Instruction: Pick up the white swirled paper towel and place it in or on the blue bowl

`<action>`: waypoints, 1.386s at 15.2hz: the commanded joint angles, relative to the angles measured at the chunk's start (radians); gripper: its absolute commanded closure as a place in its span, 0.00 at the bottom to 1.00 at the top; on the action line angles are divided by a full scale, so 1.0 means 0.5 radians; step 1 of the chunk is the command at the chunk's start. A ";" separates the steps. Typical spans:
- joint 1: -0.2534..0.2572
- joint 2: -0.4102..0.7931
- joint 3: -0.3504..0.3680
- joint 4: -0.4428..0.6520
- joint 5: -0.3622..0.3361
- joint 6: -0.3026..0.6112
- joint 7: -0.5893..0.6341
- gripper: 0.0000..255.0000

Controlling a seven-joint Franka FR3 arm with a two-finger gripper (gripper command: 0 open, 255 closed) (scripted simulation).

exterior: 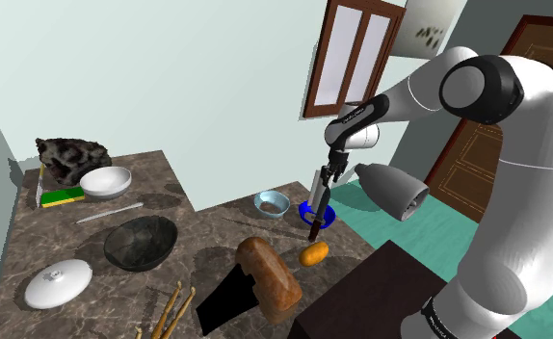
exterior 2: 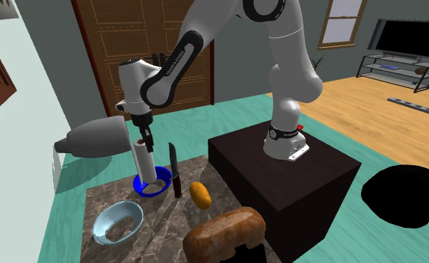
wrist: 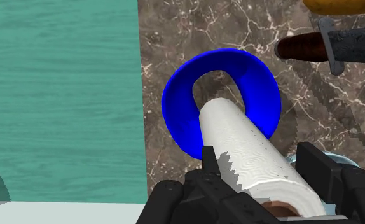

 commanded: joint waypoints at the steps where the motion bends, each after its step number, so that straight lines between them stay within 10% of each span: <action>1: 0.000 0.003 0.000 0.001 0.001 0.003 0.000 1.00; 5: 0.000 0.003 0.000 0.001 0.001 0.003 0.000 1.00; 6: 0.000 0.003 0.000 0.001 0.001 0.003 0.000 0.00; 21: 0.014 -0.174 -0.015 0.038 -0.033 -0.209 0.022 0.00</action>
